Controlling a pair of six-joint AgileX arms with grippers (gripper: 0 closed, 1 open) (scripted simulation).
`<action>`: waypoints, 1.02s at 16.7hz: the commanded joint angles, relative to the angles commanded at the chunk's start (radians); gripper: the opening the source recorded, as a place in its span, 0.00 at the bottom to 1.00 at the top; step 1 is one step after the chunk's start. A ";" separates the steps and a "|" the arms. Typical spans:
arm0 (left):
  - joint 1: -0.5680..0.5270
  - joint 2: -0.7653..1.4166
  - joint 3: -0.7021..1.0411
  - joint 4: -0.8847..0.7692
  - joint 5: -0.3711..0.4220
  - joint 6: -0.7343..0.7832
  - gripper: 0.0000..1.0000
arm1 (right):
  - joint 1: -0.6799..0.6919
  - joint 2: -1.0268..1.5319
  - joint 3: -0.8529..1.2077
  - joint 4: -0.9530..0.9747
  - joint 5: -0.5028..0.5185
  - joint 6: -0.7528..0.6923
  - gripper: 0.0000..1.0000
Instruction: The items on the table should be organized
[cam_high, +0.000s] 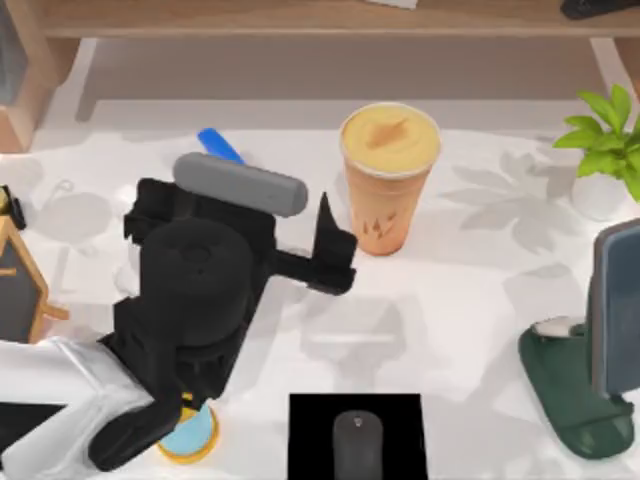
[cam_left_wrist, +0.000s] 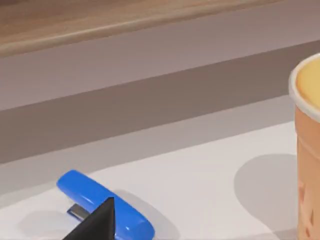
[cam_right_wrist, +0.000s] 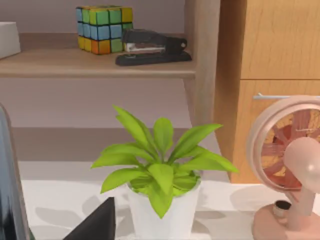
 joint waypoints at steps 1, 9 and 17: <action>-0.041 0.101 0.043 0.054 -0.037 0.001 1.00 | 0.000 0.000 0.000 0.000 0.000 0.000 1.00; -0.189 0.706 0.401 0.434 -0.301 0.007 1.00 | 0.000 0.000 0.000 0.000 0.000 0.000 1.00; -0.170 0.840 0.541 0.553 -0.386 0.010 1.00 | 0.000 0.000 0.000 0.000 0.000 0.000 1.00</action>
